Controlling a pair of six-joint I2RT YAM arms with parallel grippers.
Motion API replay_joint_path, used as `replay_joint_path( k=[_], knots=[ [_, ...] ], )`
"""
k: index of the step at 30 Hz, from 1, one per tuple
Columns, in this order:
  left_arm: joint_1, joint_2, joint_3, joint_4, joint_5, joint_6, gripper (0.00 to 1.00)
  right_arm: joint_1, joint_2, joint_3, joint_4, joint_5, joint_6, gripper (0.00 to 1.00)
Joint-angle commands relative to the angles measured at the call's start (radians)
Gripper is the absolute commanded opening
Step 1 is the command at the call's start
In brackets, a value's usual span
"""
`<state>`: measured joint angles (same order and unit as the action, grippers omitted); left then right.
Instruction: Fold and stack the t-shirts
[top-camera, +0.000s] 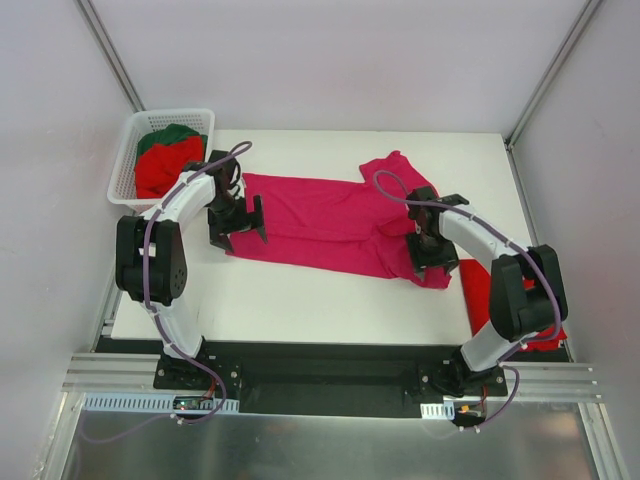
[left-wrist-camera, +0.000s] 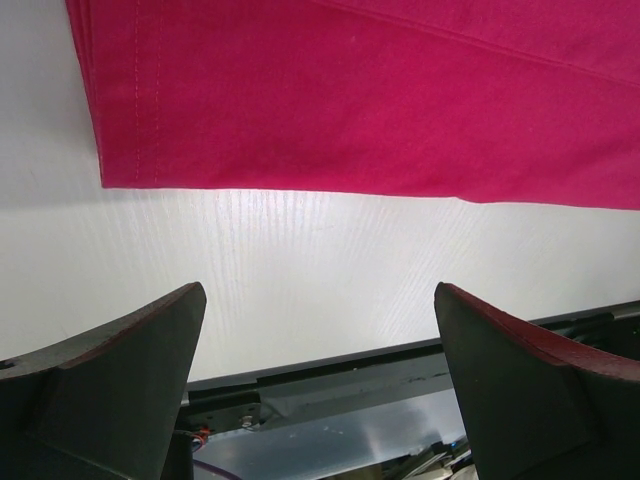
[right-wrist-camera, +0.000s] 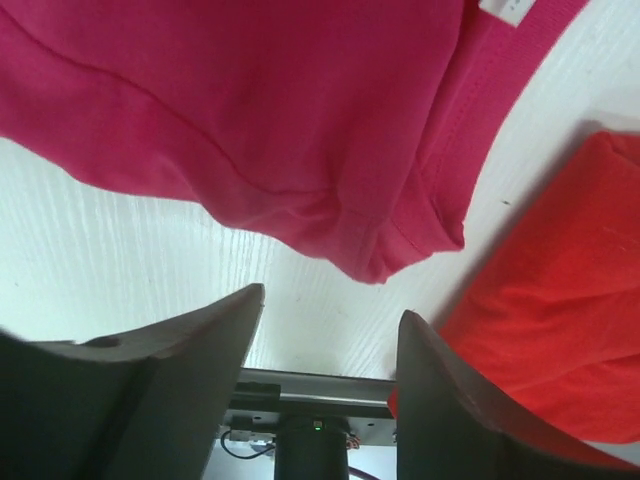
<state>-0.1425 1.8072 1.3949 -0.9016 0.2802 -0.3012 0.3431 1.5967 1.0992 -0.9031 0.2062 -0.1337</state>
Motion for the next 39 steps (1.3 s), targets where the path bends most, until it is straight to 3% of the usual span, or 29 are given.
replay_joint_path(
  k=[1, 5, 9, 20, 29, 39],
  knots=[
    [0.001, -0.031, 0.003, -0.011, 0.019, 0.022, 0.99, -0.001, 0.058, 0.073, -0.01, 0.056, 0.0, 0.58],
    [0.001, -0.042, 0.006, -0.011, 0.033, 0.022, 0.99, -0.019, 0.104, 0.073, 0.009, 0.024, 0.008, 0.51],
    [0.001, -0.054, 0.001, -0.011, 0.036, 0.025, 0.99, -0.042, 0.117, 0.07, 0.013, 0.015, 0.009, 0.36],
    [0.001, -0.06, -0.011, -0.011, 0.034, 0.031, 0.99, -0.081, 0.129, 0.054, 0.009, 0.006, 0.017, 0.35],
    [0.001, -0.068, -0.019, -0.01, 0.031, 0.037, 0.99, -0.082, 0.158, 0.053, -0.014, -0.039, 0.014, 0.08],
    [0.001, -0.065, -0.028, -0.007, 0.016, 0.037, 0.99, -0.099, 0.128, 0.111, -0.094, 0.071, -0.007, 0.02]
  ],
)
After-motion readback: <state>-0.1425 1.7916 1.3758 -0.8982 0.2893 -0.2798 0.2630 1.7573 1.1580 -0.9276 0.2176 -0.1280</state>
